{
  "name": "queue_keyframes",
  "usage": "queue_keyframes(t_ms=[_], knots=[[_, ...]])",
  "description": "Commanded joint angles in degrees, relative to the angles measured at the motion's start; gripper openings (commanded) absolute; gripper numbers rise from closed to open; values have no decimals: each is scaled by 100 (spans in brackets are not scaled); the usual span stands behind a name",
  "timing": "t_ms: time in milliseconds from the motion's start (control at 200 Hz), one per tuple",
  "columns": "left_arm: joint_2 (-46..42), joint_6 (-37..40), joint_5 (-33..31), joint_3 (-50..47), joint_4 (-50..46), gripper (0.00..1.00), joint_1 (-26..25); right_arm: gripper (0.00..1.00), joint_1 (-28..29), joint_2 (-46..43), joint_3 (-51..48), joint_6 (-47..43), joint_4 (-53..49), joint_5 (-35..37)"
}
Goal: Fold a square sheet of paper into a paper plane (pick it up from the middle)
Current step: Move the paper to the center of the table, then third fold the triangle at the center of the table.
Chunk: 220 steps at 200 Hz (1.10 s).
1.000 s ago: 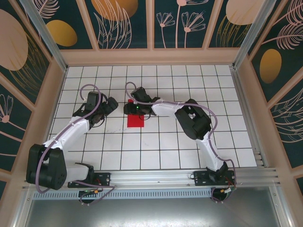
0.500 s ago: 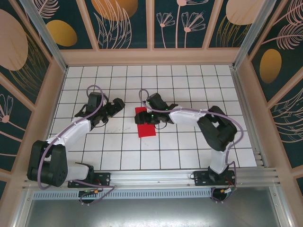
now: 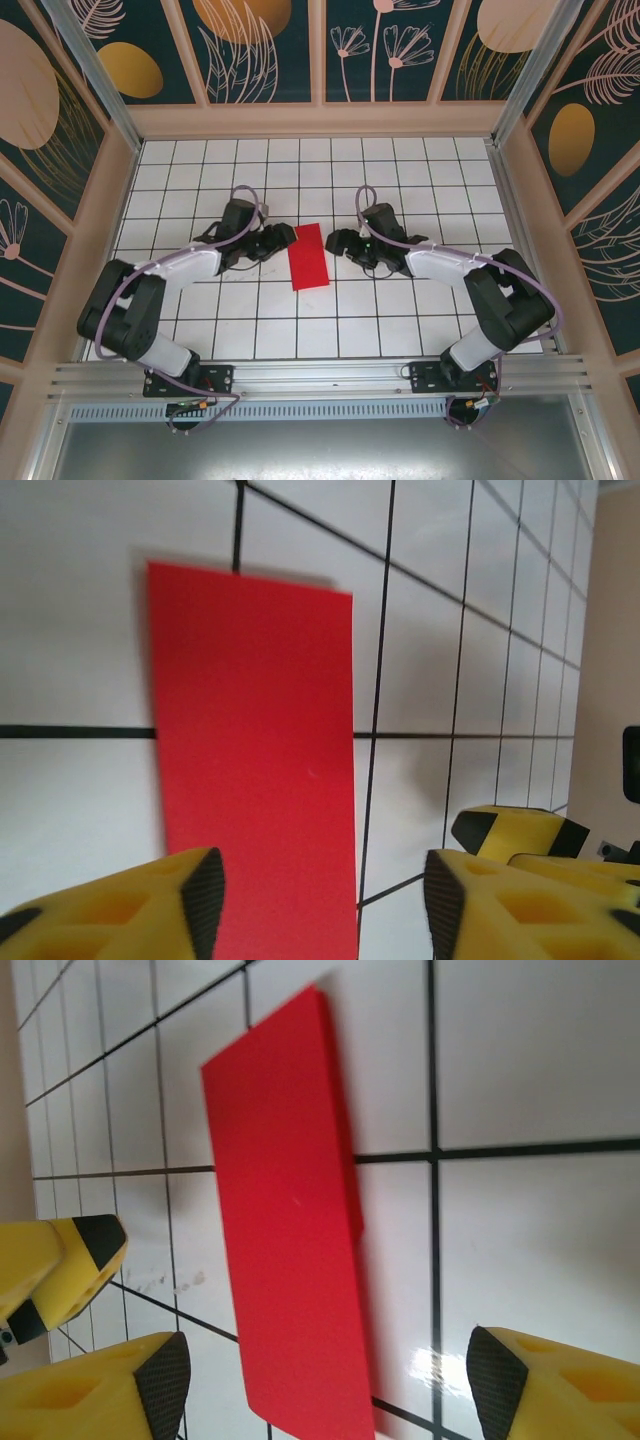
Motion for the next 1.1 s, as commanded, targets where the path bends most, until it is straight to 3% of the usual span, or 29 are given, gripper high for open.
queue_keyframes(t_ms=[0,140,475,1096], knots=[[432,-73,23,306,365,52,-160,74,4,-148,-174,246,323,-306],[868,114,19,535,361,48,-197,66,38,-136,-336,216,458,-532],[1334,416,-621,639,-173,48,-201,66,217,80,-281,151,365,-618],[1557,364,-751,613,-319,48,-201,63,605,505,63,247,-170,-633]])
